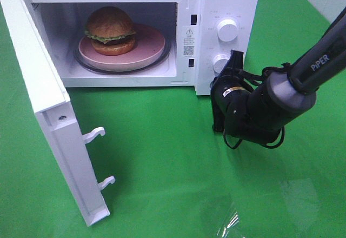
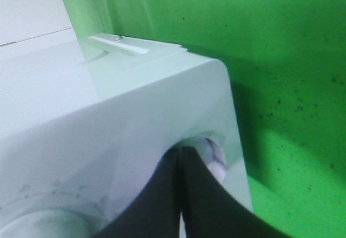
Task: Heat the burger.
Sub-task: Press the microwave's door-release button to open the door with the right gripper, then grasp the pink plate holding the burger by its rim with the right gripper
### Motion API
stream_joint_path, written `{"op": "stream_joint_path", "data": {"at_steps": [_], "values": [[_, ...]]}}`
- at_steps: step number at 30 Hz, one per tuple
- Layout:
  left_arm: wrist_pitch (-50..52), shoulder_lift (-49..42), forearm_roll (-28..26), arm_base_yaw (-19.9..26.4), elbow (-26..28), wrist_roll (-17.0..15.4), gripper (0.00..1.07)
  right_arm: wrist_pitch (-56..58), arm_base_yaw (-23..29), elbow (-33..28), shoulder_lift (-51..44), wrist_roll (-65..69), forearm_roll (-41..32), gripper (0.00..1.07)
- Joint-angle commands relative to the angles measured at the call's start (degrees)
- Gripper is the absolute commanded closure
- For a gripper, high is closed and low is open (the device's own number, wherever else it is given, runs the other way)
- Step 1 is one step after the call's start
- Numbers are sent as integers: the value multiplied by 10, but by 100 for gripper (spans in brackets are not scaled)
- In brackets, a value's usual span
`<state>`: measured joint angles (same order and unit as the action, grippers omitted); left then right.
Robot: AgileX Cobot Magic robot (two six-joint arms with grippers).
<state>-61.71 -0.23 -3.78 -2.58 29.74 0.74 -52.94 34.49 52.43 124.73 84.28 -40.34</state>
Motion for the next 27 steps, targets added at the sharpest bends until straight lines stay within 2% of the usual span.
{"op": "stream_joint_path", "data": {"at_steps": [1,10,22,24,27], "values": [[5,-9,-5,3,-2,-1,10,-9,3,-5,-32,1,27,107],[5,-9,-5,3,-2,-1,10,129,5,-54,-106,-97,31,107],[5,-9,-5,3,-2,-1,10,212,5,-104,-187,-195,32,107],[5,-9,-5,3,-2,-1,10,256,5,-115,-220,-262,32,106],[5,-9,-5,3,-2,-1,10,269,5,-117,-229,-282,32,106]]}}
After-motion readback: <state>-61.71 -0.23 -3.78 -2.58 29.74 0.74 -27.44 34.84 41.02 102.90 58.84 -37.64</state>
